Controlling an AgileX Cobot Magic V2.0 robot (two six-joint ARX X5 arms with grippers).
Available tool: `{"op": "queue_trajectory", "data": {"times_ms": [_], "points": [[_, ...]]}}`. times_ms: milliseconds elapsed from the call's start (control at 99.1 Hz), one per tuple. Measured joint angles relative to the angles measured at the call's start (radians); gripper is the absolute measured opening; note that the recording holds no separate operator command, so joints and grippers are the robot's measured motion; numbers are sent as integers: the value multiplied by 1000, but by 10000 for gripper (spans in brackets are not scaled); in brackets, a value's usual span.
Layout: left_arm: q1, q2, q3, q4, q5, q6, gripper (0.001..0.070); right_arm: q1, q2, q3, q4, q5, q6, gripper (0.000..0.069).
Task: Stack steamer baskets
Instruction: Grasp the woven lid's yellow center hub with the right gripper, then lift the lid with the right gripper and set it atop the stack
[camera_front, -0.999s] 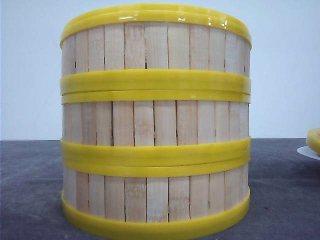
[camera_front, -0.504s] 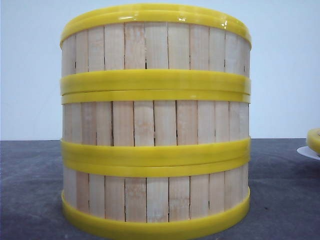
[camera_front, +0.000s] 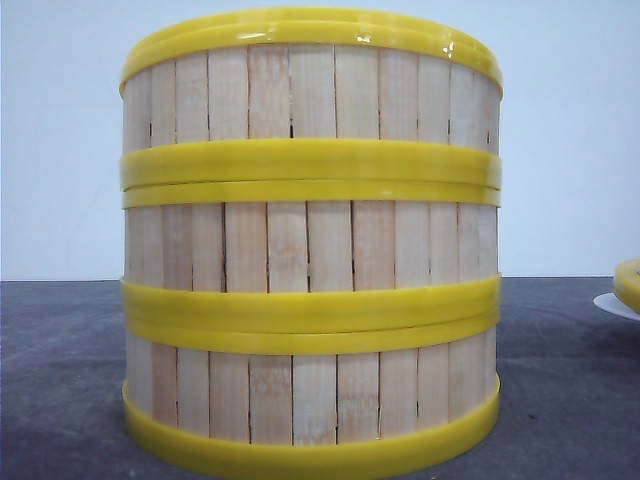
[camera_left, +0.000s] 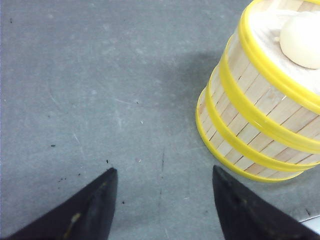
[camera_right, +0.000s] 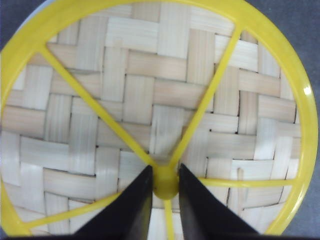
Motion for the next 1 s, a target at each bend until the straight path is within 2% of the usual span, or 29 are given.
{"op": "queue_trajectory", "data": {"times_ms": [293,504,777,999], "points": [[0,0,0,4,0,0,356,0,0,5,-5,-4,0,59],[0,0,0,5,0,0,356,3,-30,64,-85,-9,-4,58],[0,0,0,5,0,0,356,57,-121,323,-216,-8,-41,58],[0,0,0,19,0,0,356,220,-123,566,-269,-8,-43,57]]}}
